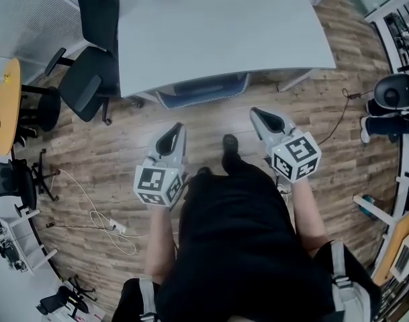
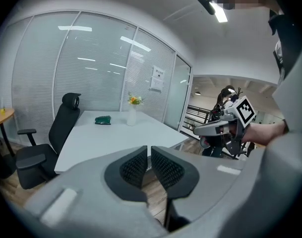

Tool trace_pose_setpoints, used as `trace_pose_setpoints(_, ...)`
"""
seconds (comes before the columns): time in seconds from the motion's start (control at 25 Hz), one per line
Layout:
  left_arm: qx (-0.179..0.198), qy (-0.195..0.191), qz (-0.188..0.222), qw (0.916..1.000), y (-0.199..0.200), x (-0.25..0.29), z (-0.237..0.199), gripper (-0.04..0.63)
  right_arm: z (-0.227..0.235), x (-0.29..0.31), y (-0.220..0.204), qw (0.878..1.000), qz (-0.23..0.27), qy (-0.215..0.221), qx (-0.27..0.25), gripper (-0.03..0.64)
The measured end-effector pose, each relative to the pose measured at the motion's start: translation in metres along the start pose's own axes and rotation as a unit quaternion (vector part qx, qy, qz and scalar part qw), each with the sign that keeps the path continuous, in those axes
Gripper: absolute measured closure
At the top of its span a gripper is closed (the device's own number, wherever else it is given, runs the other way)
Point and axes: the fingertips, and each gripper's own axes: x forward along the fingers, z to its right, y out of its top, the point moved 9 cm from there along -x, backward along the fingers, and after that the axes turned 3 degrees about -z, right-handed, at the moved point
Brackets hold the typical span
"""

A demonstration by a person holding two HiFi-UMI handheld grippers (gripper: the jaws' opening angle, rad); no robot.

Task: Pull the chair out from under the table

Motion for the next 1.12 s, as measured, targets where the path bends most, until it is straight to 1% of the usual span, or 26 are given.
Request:
trace_pose_setpoints(0.16, 0.007, 0.01, -0.014, 0.9998, -0.002, 0.013, 0.004, 0.581, 0.014, 0.012, -0.007, 0.999, -0.027, 0.021, -0.014, 0.614)
trace_pose_setpoints(0.32, 0.012, 0.016, -0.033, 0.9993, -0.006, 0.023, 0.008, 0.58, 0.024, 0.023, -0.017, 0.997, -0.066, 0.039, -0.031, 0.581)
trace_pose_setpoints(0.48, 0.017, 0.027, -0.046, 0.9984, -0.011, 0.026, -0.003, 0.571, 0.028, 0.041, -0.021, 0.994, -0.094, 0.048, -0.039, 0.58)
trace_pose_setpoints(0.6, 0.011, 0.025, -0.06, 0.9979, -0.019, 0.028, -0.014, 0.54, 0.028, 0.054, -0.022, 0.991, -0.116, 0.048, -0.055, 0.56)
trace_pose_setpoints(0.76, 0.008, 0.02, -0.078, 0.9967, -0.028, 0.037, -0.03, 0.54, 0.031, 0.065, -0.024, 0.988, -0.137, 0.039, -0.06, 0.541)
trace_pose_setpoints(0.92, 0.01, 0.011, -0.097, 0.9952, -0.036, 0.051, -0.045, 0.515, 0.035, 0.076, -0.028, 0.984, -0.157, 0.029, -0.072, 0.525)
trace_pose_setpoints(1.0, 0.02, 0.001, -0.108, 0.9939, -0.042, 0.061, -0.05, 0.515, 0.036, 0.083, -0.032, 0.979, -0.172, 0.016, -0.104, 0.515)
trace_pose_setpoints(1.04, 0.033, -0.004, -0.117, 0.9926, -0.045, 0.067, -0.052, 0.515, 0.037, 0.088, -0.034, 0.975, -0.179, 0.009, -0.131, 0.515)
trace_pose_setpoints(1.12, 0.065, -0.011, -0.135, 0.9887, -0.051, 0.078, -0.057, 0.494, 0.037, 0.097, -0.039, 0.964, -0.191, 0.003, -0.184, 0.515)
